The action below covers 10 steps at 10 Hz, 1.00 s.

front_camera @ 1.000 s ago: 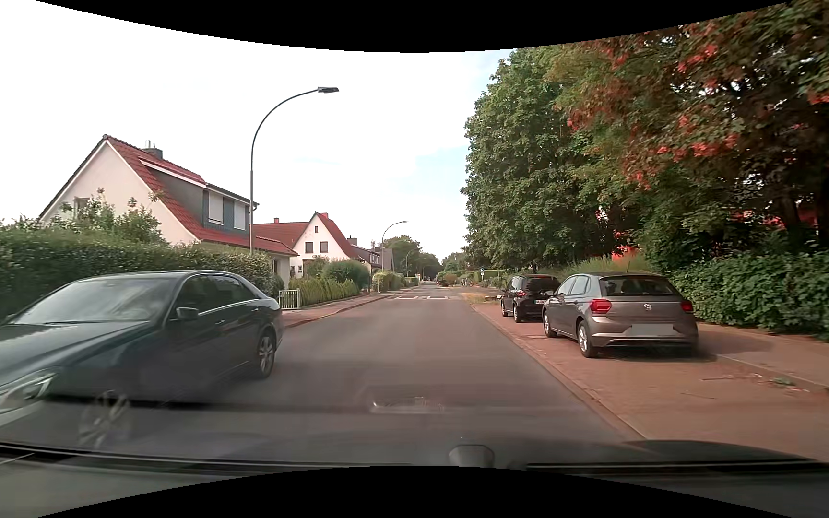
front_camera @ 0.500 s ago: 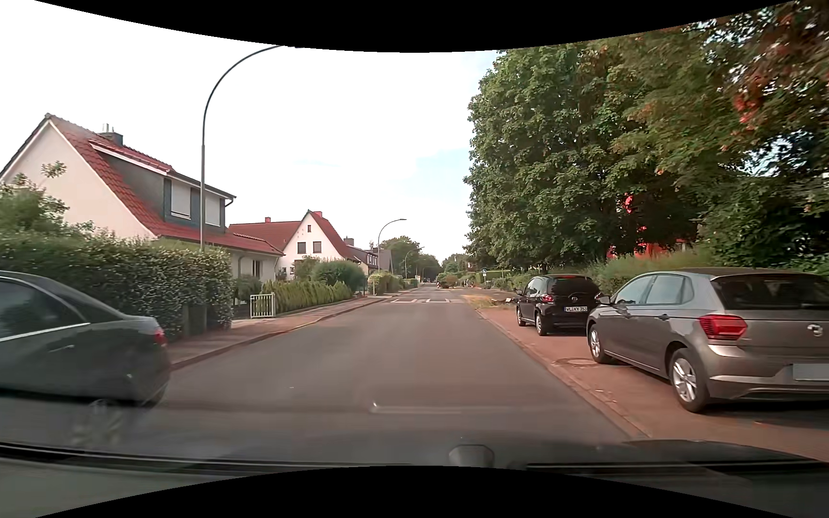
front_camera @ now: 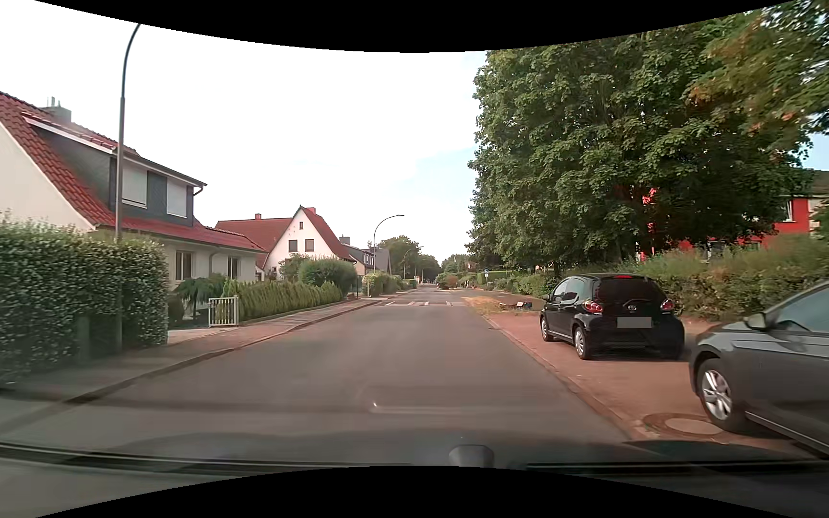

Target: Follow the waypoints while adhering to traffic rules and regulations

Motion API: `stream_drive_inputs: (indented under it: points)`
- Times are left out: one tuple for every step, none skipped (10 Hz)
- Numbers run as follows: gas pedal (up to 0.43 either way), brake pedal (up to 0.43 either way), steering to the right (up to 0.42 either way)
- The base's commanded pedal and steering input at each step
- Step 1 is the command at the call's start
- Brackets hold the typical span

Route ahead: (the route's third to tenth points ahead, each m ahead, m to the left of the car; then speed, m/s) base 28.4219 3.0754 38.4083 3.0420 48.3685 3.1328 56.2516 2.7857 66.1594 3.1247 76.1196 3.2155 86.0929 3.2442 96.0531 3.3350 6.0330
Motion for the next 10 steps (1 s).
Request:
stream_drive_inputs:
  points:
    - [0.079, 0.0, 0.004]
    - [0.079, 0.0, 0.004]
    - [0.079, 0.0, 0.004]
    - [0.079, 0.0, 0.004]
    - [0.079, 0.0, 0.004]
    - [0.087, 0.0, 0.004]
    - [0.087, 0.0, 0.004]
    - [0.087, 0.0, 0.006]
    - [0.087, 0.0, 0.007]
    - [0.087, 0.0, 0.004]
